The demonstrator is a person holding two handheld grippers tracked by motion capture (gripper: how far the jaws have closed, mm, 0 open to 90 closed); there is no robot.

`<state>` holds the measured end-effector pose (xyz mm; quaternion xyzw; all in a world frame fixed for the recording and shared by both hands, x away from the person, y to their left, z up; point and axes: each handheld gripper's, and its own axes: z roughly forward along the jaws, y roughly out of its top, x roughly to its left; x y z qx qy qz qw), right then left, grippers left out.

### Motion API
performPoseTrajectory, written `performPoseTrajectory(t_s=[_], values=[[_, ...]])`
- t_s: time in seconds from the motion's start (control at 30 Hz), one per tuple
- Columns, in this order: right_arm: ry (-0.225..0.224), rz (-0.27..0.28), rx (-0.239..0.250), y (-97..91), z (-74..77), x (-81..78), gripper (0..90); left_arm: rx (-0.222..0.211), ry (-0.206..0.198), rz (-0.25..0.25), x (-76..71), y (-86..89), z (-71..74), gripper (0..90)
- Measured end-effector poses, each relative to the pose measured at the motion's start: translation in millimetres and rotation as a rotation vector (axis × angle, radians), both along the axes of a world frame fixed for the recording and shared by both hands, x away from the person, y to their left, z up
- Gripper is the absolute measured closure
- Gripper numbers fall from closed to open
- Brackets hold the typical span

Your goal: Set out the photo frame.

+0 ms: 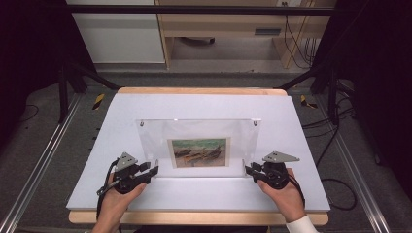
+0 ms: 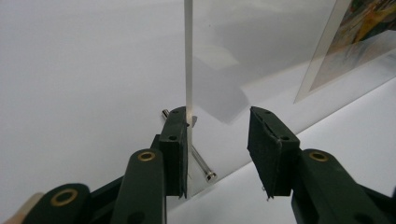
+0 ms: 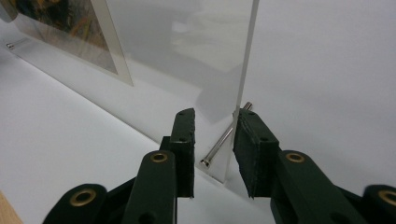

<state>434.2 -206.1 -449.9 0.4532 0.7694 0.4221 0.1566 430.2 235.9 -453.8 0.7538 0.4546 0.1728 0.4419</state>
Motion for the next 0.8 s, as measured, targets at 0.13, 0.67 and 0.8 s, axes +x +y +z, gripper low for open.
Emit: performPoseTrajectory(t_s=[0.13, 0.67, 0.8], values=[[-0.002, 0.003, -0.003, -0.2, -0.1, 0.1, 69.5, -0.001, -0.002, 0.000, -0.2, -0.1, -0.1, 58.4], [-0.012, 0.004, -0.022, 1.3, 0.2, -1.2, 69.5, 0.020, -0.007, -0.003, -1.7, -1.5, 0.4, 57.9], [-0.020, 0.010, -0.030, 1.3, 0.3, -0.9, 69.5, 0.019, -0.009, -0.004, -1.7, -2.1, 0.3, 57.6]])
